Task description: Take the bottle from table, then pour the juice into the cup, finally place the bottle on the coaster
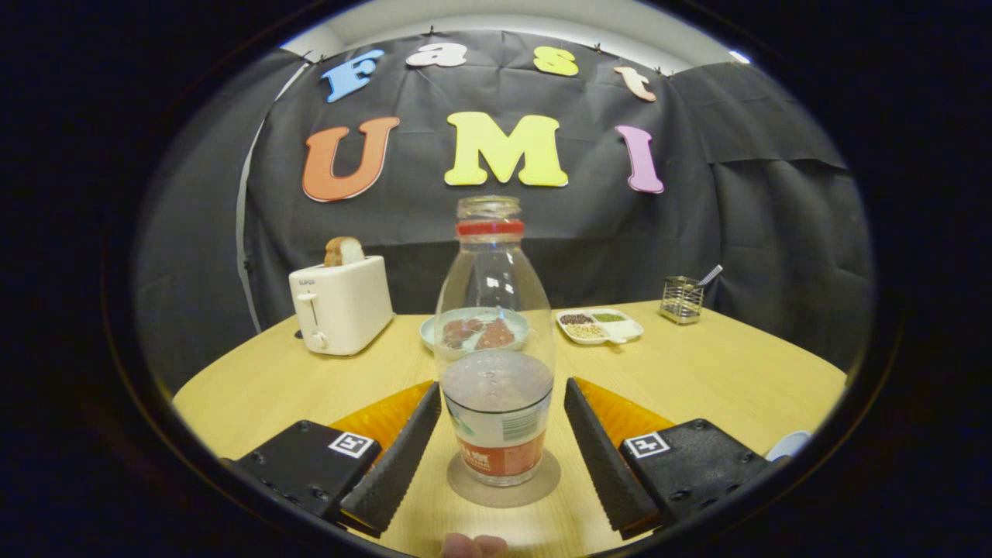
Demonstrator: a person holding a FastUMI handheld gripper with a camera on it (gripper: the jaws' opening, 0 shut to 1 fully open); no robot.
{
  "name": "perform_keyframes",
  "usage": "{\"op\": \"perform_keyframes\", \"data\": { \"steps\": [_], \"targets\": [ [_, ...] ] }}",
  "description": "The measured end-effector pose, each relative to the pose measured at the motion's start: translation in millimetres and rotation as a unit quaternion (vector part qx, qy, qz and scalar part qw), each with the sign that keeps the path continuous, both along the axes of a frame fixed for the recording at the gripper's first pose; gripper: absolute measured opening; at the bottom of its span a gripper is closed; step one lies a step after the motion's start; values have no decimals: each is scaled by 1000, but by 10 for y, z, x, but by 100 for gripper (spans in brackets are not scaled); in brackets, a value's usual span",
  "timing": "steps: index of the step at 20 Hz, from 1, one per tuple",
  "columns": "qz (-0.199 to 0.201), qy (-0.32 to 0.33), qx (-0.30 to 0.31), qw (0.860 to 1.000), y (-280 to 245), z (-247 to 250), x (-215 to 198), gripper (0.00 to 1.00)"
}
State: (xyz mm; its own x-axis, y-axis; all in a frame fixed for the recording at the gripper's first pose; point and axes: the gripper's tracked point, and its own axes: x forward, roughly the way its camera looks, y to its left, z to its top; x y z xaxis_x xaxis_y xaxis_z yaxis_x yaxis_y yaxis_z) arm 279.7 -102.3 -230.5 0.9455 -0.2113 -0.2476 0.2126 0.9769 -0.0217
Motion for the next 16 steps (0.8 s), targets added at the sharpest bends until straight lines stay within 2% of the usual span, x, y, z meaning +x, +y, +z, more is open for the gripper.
{"op": "perform_keyframes", "data": {
  "steps": [7,16],
  "targets": [
    [4,-15,-8,1000,117,349,-509,100],
    [32,-104,-9,994,396,1814,-1785,100]
  ]
}}
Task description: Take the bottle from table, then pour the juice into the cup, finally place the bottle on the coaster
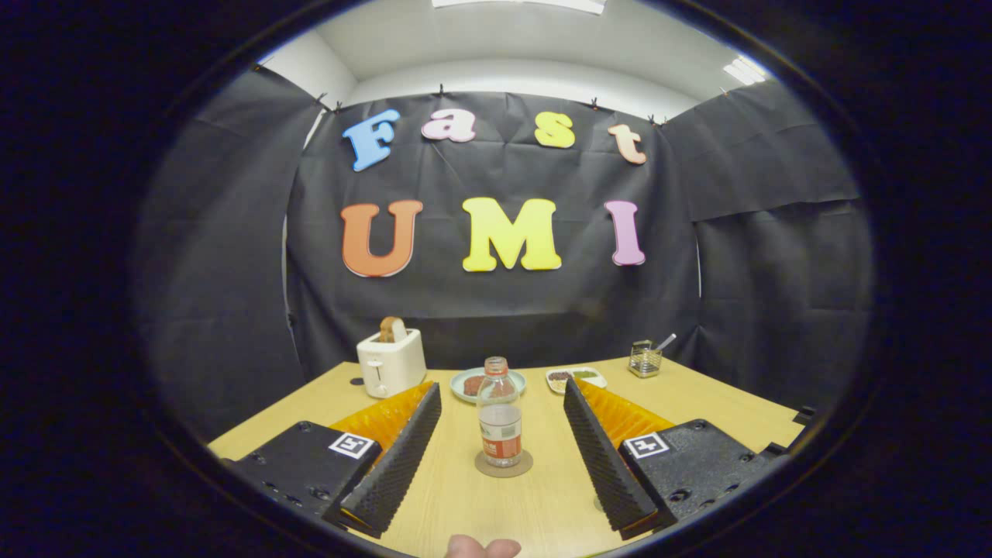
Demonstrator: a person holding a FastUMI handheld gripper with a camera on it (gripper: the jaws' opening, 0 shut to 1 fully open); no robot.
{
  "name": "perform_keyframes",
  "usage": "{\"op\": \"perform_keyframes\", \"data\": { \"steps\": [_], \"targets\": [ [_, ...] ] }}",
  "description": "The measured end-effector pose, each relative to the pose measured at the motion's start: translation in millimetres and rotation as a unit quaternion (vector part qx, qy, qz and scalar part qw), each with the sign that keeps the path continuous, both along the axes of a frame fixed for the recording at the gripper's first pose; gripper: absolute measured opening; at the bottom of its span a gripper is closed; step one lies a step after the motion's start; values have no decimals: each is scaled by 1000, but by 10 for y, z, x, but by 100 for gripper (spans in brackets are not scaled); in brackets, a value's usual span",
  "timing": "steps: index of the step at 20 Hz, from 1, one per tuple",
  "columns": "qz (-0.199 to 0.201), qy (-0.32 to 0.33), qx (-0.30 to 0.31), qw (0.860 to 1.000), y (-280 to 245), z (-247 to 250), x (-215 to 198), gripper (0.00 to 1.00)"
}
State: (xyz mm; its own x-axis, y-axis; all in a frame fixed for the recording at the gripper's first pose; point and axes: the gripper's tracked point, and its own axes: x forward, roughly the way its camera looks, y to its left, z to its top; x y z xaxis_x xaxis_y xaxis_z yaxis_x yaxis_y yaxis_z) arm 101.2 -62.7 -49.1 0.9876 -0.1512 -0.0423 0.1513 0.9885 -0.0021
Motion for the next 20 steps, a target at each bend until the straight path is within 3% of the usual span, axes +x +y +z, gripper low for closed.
{"op": "perform_keyframes", "data": {
  "steps": [4,9,12,20],
  "targets": [
    [-8,-30,21,999,-8,452,-562,100],
    [-25,-50,7,998,27,675,-1156,100],
    [-7,-62,22,998,155,627,-1398,99],
    [-21,-68,12,997,137,377,-1828,99]
  ]
}}
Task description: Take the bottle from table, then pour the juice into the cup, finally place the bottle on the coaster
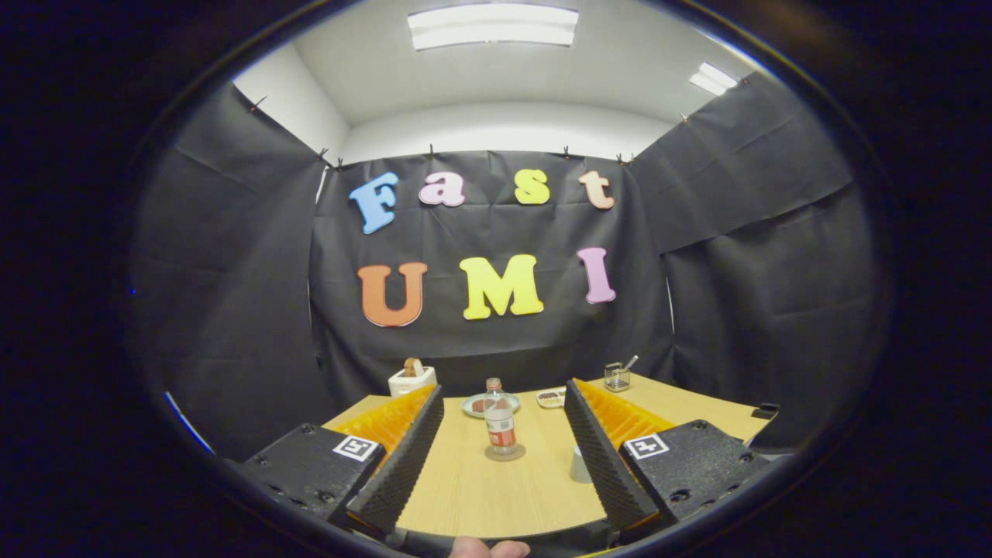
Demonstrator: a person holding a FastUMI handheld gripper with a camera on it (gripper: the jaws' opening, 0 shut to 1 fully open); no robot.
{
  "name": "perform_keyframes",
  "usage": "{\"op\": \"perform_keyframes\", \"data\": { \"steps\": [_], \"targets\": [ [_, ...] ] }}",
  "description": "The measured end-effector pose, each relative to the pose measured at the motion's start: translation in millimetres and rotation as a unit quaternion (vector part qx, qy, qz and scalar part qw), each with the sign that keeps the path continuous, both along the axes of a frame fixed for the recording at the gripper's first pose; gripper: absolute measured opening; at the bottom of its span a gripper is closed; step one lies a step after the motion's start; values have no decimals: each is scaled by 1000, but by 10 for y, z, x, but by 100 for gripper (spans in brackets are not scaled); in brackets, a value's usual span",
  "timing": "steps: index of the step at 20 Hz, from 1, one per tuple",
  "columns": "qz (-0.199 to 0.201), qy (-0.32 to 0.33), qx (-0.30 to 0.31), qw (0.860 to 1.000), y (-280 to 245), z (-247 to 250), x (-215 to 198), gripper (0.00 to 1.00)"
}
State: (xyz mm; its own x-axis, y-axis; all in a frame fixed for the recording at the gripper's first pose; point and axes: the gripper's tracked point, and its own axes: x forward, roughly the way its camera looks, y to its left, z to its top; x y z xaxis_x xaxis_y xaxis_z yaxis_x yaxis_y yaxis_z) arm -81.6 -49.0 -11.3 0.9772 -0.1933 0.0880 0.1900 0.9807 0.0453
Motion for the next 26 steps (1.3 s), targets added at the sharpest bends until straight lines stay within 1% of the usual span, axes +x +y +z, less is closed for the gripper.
{"op": "perform_keyframes", "data": {
  "steps": [2,4,7,12,15,26],
  "targets": [
    [0,-2,-8,1000,28,-65,-39,100],
    [-4,4,-2,1000,24,-176,-62,99],
    [2,5,17,1000,85,-254,-74,100],
    [1,17,13,1000,167,-414,-61,100],
    [5,16,19,1000,207,-408,-29,100],
    [-12,20,7,1000,243,-418,-31,99]
  ]
}}
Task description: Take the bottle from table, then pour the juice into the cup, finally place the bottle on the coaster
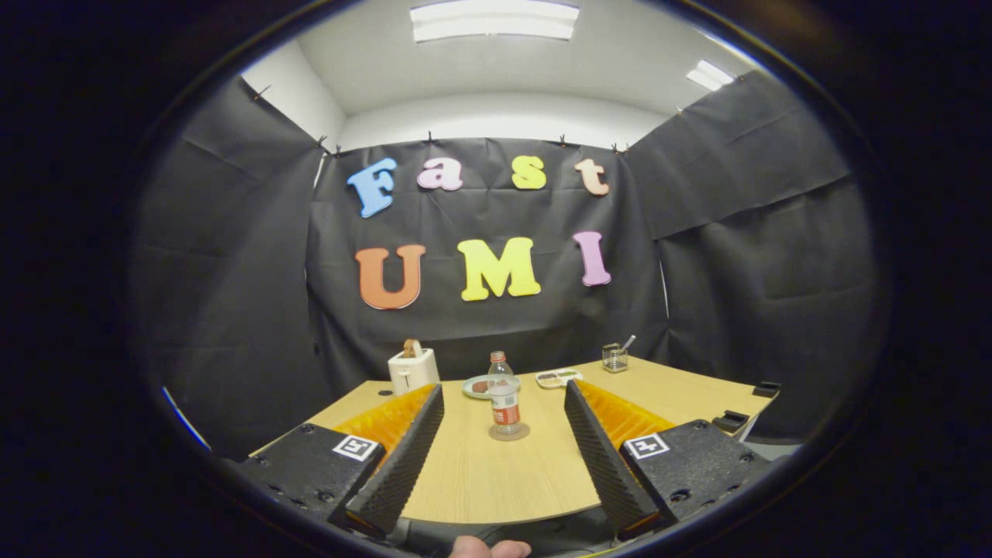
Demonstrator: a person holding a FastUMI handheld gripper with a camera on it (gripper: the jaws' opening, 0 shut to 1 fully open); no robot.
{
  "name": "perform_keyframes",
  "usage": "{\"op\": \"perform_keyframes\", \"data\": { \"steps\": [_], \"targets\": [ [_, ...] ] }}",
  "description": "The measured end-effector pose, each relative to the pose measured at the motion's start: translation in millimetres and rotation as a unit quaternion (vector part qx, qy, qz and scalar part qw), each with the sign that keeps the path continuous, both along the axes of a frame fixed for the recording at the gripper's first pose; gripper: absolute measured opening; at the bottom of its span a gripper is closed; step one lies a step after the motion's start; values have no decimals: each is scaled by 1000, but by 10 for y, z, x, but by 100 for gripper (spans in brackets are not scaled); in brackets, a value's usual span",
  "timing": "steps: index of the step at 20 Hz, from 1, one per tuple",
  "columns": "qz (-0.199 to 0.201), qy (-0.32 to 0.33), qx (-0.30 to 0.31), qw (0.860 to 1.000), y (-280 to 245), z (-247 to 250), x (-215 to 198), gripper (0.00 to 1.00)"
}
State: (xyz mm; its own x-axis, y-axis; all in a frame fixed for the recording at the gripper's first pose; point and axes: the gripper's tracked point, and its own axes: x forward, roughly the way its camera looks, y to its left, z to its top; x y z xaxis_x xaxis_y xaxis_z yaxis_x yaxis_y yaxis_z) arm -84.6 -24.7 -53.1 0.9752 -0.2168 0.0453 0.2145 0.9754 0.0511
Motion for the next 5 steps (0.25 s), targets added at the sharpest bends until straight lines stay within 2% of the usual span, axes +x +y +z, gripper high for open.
{"op": "perform_keyframes", "data": {
  "steps": [5],
  "targets": [
    [10,0,-9,1000,126,10,1,100]
  ]
}}
